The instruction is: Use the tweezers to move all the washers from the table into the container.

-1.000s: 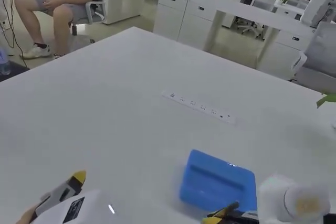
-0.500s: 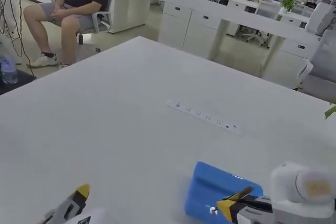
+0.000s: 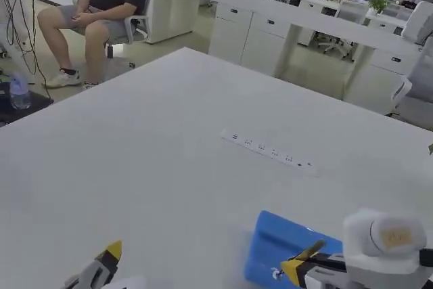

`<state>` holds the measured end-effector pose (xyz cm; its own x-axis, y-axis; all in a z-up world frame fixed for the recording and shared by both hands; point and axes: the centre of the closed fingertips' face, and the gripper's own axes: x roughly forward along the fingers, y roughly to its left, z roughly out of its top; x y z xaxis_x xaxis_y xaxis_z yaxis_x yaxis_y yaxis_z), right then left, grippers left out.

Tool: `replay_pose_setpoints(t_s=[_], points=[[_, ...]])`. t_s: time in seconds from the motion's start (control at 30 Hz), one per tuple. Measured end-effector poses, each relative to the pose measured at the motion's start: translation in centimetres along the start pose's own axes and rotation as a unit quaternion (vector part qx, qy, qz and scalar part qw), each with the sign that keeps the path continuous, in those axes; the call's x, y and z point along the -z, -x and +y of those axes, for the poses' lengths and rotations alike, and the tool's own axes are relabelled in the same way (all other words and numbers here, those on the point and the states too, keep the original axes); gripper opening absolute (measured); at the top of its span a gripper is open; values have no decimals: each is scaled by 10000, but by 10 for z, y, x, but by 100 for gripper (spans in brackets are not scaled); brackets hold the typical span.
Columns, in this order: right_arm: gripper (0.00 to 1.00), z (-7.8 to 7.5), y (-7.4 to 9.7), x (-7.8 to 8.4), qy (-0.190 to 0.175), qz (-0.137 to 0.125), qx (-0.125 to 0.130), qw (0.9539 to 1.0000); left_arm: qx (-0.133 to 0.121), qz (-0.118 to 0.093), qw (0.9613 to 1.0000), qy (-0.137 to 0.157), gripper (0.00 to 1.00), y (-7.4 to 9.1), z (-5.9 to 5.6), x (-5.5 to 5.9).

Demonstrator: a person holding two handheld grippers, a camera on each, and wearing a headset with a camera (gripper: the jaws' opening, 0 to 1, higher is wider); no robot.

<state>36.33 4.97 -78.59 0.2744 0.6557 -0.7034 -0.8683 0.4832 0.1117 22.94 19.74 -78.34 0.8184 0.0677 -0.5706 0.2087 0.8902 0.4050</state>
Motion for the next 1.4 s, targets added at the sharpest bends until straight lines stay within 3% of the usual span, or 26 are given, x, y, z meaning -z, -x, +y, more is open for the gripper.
replay_pose_setpoints(t_s=[0.1,0.33,0.9,1.13,1.4], points=[[6,-11,-2,-4,16,-11,112,9999,13,6,10000,5,82,-2,-1,1],[6,-16,-4,-9,26,-19,160,9999,6,30,10000,-44,80,-1,-1,2],[6,-29,-31,11,-5,411,139,9991,182,171,9996,-161,73,-3,-9,6],[6,-34,-37,19,-37,538,113,9985,346,239,9991,-42,69,-3,-12,7],[6,-41,-34,26,349,874,232,9953,656,179,9977,2,55,1,-16,2]])
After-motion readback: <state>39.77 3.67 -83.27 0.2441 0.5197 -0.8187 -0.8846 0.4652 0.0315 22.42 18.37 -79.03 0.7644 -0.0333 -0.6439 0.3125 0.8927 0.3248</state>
